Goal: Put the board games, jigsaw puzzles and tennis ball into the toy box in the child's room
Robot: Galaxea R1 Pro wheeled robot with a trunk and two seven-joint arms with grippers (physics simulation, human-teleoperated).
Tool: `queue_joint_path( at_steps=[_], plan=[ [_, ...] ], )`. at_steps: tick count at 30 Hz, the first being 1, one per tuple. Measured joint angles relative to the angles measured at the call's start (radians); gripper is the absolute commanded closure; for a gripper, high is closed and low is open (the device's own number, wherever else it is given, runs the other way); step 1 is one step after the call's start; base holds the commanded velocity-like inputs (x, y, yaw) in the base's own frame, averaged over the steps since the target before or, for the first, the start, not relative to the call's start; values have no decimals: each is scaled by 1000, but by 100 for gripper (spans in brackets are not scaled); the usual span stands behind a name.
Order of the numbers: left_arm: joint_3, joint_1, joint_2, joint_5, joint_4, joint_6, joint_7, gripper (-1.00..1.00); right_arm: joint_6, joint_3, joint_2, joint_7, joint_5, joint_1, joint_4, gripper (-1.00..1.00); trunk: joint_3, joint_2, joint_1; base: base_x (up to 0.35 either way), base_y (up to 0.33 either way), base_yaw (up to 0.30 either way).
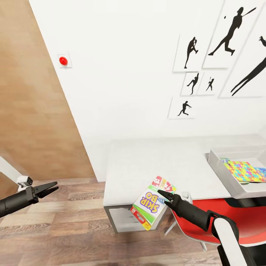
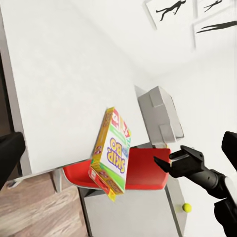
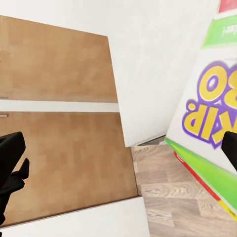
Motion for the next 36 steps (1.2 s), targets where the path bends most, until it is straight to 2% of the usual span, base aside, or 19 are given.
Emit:
queue_joint_path(
  at_steps=[16, 36],
  plan=[
    [0, 2, 2, 0, 0, 4, -44, -100, -1, -1, 1, 0, 0, 0, 0, -100, 25, 0, 0, 0, 0, 0],
    [-2, 2, 5, 8, 0, 11, -49, -100, -1, -4, -1, 1, 0, 0, -2, -100, 58, 0, 0, 0, 0, 0]
  ],
)
